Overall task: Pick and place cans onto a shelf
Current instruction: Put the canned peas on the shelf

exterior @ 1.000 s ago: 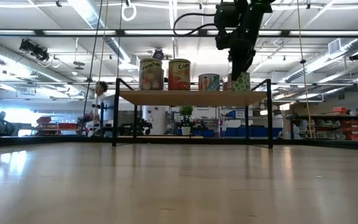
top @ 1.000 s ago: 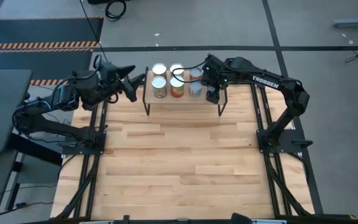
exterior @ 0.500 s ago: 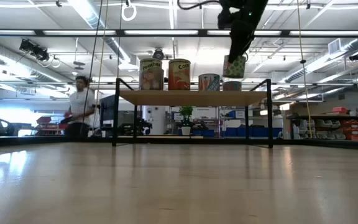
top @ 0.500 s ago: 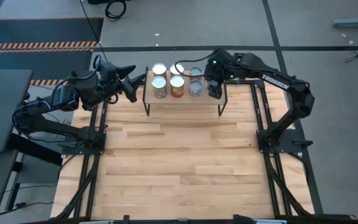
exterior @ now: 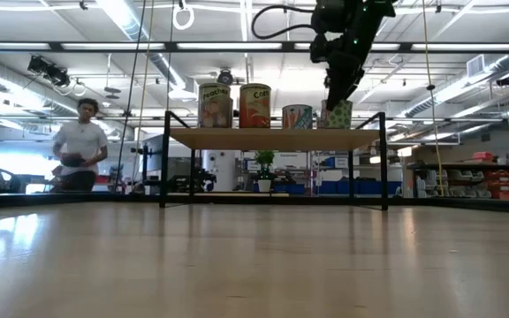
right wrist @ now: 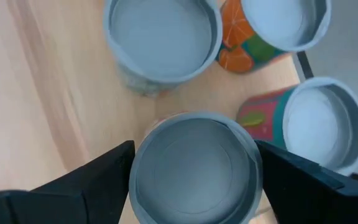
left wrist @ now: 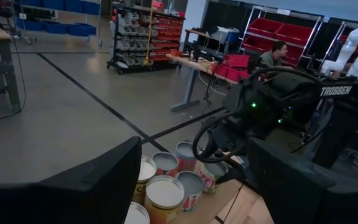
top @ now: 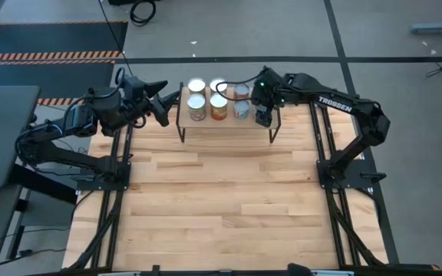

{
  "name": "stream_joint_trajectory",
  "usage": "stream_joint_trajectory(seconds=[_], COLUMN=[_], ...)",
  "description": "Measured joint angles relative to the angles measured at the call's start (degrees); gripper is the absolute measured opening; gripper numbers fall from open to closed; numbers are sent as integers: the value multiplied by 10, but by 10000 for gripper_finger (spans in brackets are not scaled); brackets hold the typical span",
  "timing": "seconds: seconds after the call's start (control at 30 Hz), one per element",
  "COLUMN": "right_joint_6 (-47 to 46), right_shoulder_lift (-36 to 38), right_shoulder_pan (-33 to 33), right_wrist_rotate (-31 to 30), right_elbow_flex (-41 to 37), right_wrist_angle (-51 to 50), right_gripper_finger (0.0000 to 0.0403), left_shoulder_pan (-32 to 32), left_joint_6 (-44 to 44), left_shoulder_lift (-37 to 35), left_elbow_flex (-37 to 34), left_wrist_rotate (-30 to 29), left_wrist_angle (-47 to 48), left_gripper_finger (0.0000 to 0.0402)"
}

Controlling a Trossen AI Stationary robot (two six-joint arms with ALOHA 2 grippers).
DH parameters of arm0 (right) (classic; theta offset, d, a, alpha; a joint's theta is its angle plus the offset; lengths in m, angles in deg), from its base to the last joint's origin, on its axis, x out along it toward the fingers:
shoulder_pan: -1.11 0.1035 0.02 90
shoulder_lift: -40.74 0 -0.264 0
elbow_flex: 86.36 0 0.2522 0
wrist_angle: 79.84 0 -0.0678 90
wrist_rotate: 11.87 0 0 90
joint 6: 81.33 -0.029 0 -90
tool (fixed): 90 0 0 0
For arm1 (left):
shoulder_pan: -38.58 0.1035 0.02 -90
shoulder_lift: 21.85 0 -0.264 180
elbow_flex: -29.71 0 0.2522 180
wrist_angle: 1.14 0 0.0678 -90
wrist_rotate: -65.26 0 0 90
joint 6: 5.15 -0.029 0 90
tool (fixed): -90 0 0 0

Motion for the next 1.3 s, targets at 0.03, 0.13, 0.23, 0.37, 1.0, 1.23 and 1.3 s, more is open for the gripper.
stream_joint_trajectory(seconds=[0.03,0.13,0.23,0.37,1.0,1.23,1.3], right_joint_6=[1,6,10,8,-4,-24,-33], right_shoulder_lift=[0,0,0,0,19,63,87], right_shoulder_pan=[0,0,0,0,0,1,1], right_wrist_rotate=[0,-4,-15,-20,-44,-24,10], right_elbow_flex=[-4,-7,-7,-7,-7,-7,-7], right_wrist_angle=[6,16,13,8,-8,-4,16], right_gripper_finger=[331,341,351,358,353,352,349], left_shoulder_pan=[0,0,0,0,0,1,7], left_joint_6=[0,0,-1,-1,-1,16,19], left_shoulder_lift=[0,0,0,0,0,0,0], left_elbow_flex=[0,0,0,0,0,0,0], left_wrist_rotate=[0,0,0,0,16,21,40], left_wrist_angle=[0,0,0,1,1,-6,13], left_gripper_finger=[298,298,298,298,298,298,298])
